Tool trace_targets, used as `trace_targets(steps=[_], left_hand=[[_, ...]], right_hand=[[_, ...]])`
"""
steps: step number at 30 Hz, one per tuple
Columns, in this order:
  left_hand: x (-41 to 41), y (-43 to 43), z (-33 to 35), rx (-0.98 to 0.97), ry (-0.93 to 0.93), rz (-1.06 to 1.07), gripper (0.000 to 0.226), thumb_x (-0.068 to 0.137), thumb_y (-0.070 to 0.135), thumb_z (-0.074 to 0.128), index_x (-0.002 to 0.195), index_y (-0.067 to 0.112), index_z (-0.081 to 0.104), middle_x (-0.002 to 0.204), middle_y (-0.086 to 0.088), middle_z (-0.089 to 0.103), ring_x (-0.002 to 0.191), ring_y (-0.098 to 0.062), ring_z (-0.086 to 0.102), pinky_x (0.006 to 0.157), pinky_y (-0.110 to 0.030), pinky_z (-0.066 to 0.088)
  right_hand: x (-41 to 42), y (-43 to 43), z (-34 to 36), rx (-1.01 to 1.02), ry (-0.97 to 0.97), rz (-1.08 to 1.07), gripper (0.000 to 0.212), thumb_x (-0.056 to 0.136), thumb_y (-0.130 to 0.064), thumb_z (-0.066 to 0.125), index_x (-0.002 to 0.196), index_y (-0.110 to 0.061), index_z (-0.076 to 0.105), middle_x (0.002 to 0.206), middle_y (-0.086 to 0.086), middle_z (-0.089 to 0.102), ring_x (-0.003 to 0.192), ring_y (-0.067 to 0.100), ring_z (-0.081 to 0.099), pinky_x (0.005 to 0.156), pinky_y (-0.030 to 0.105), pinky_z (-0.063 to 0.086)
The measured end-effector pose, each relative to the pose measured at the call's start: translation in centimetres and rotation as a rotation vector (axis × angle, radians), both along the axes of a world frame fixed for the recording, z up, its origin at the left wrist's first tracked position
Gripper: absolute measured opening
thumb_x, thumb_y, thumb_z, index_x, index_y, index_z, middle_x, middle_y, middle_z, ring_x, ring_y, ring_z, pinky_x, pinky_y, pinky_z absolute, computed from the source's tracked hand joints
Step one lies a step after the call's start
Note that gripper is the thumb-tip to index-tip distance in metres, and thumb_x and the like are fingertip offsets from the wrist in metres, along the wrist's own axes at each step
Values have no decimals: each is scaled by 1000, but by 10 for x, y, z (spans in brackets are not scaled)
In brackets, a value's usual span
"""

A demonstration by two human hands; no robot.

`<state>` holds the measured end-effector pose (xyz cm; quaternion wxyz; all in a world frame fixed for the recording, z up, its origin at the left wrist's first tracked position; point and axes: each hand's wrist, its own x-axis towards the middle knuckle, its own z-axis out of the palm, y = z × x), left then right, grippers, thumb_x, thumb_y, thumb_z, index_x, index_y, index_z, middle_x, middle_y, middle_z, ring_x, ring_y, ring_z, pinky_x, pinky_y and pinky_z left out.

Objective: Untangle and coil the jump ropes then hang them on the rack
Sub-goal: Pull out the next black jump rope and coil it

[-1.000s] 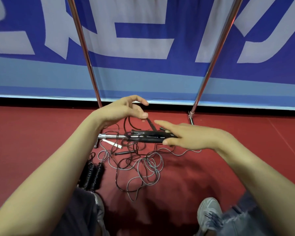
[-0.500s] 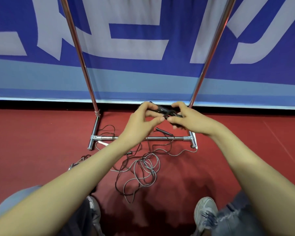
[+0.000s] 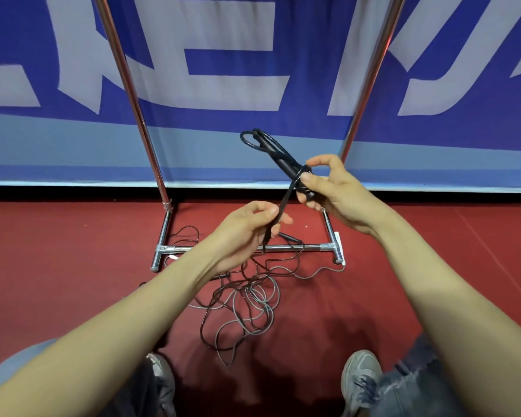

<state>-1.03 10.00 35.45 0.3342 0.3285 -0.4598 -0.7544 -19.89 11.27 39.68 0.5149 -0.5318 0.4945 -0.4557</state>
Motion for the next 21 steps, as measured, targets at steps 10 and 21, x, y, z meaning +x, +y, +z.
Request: trace_targets(steps=[10,21], left_hand=[[32,-29,-4,-417,-402,-93,26,80,14,73,95,3,56,58,4,56,53,-8,47,55,-17,40],[23,-25,21,-536,-554,100,44,65,10,87,95,13,54,73,-10,73,61,-12,60,64,-22,44]], right_hand=[[7,22,16,-28,95,393,17,93,-19,55,101,-16,40,67,4,64,60,20,50,57,25,40],[27,17,-23,175,727,400,28,97,-26,53,112,-17,31,74,2,63,58,8,51,62,27,42]])
